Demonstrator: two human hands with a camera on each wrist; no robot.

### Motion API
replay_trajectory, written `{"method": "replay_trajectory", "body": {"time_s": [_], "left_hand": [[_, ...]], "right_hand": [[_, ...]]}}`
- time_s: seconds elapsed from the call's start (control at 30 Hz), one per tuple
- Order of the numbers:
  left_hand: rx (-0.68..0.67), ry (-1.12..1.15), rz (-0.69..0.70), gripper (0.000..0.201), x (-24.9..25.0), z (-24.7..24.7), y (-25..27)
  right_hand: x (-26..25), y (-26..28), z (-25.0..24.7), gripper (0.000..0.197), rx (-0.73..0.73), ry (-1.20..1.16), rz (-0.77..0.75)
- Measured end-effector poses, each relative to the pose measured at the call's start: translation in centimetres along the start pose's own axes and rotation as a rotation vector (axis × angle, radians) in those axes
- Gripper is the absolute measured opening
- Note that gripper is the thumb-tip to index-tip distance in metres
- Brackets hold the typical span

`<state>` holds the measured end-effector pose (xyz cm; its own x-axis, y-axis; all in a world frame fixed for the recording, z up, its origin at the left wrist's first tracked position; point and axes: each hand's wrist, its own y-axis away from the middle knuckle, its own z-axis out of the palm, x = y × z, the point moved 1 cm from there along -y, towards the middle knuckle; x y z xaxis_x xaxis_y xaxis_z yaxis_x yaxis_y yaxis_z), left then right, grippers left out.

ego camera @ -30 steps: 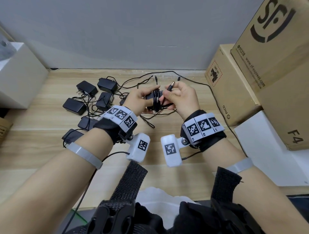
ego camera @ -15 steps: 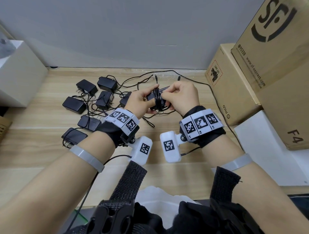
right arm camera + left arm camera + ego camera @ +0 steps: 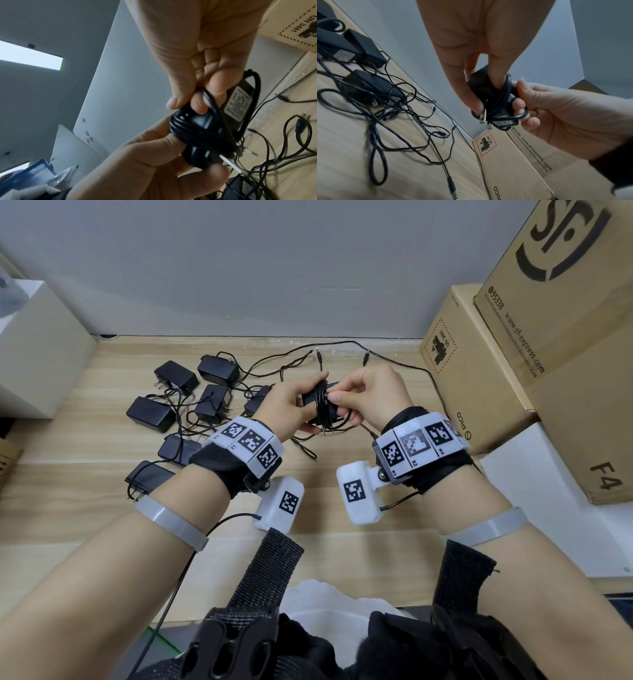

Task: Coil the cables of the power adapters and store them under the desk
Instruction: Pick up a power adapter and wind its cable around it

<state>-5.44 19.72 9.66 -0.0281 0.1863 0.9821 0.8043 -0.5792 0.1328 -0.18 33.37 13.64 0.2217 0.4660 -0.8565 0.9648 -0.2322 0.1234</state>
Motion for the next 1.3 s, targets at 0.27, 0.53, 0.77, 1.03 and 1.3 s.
{"method": "replay_trajectory", "body": {"time_s": [0.27, 0.53, 0.77, 1.03, 1.3], "left_hand": [[-0.052, -0.098, 0.053, 0.052, 0.1, -0.1, -0.1], [0.016, -0.048, 0.05, 0.051, 0.6, -0.2, -0.3], [0.134, -0.055, 0.043, 0.038, 0.4, -0.1, -0.4], [0.071, -0.081, -0.001, 0.033, 0.3, -0.3, -0.3], [0.009, -0.195, 0.019, 0.038, 0.3, 0.5, -0.2]], "right_hand": [[0.4, -0.2, -0.1, 0.018, -0.004, 0.035, 0.023], [0.0, -0.4, 0.9, 0.013, 0.051, -0.082, 0.006], [-0.4, -0.2, 1.0, 0.022, 0.087, -0.143, -0.002], [-0.2, 0.3, 1.4, 0.025, 0.095, -0.123, -0.02], [0.2, 0.0, 2.3, 0.017, 0.112, 0.007, -0.003]]}}
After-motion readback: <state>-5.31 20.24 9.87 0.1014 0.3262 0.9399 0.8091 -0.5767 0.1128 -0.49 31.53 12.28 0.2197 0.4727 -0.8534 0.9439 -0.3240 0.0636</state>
